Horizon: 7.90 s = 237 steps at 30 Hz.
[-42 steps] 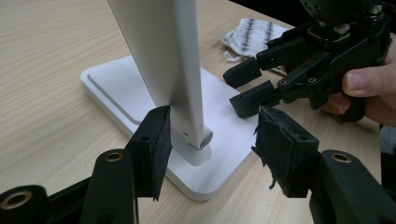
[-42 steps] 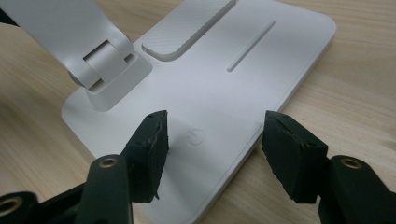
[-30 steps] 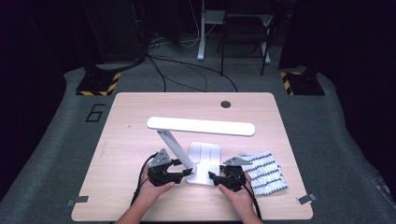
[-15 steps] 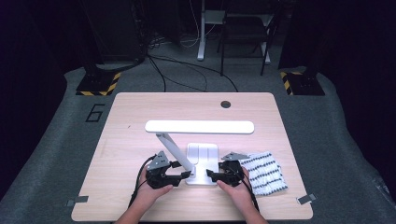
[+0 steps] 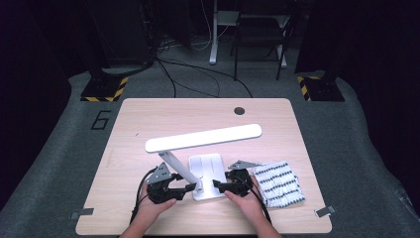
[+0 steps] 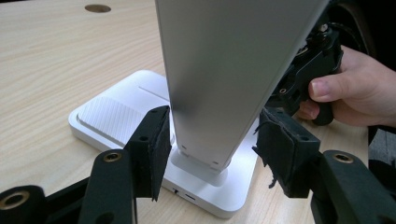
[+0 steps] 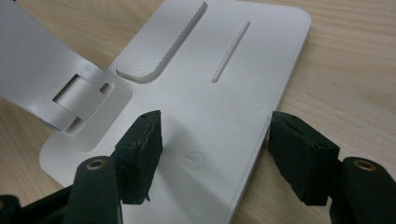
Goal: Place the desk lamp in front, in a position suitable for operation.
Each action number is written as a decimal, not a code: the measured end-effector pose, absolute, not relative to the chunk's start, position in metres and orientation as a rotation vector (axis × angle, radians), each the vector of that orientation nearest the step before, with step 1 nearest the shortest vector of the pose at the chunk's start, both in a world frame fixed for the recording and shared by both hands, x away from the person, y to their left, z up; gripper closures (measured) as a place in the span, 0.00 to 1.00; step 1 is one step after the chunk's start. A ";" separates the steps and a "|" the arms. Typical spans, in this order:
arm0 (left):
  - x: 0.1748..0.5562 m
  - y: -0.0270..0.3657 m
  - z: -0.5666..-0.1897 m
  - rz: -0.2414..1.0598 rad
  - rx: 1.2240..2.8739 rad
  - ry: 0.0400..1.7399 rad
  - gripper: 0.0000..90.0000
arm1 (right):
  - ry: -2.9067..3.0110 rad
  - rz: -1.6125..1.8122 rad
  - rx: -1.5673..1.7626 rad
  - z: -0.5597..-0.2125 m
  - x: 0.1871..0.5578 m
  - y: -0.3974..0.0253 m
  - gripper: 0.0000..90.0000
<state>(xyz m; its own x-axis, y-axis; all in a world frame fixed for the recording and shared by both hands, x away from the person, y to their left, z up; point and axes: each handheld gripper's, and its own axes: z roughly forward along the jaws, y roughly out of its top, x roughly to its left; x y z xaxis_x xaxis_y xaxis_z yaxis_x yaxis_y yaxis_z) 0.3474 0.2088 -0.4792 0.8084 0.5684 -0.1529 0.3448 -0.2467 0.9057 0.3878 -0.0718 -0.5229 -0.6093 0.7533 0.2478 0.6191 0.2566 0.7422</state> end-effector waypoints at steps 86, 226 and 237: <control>0.327 0.230 -0.465 0.283 1.877 0.612 0.59 | 2.025 1.101 1.380 -0.499 0.337 -0.201 0.40; 0.329 0.234 -0.467 0.215 1.897 0.503 0.59 | 2.325 1.128 1.107 -0.511 0.428 -0.036 0.87; 0.329 0.233 -0.468 0.226 1.885 0.507 0.59 | 2.285 1.176 1.125 -0.499 0.430 -0.025 0.86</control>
<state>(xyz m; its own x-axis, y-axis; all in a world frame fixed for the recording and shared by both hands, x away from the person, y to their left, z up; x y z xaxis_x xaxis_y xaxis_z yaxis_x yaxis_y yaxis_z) 0.3286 0.2330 -0.4679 0.8897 0.4484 -0.0857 0.2363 -0.2919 0.9268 0.4299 -0.0250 -0.4990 -0.6316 0.7731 0.0582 0.4966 0.3458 0.7961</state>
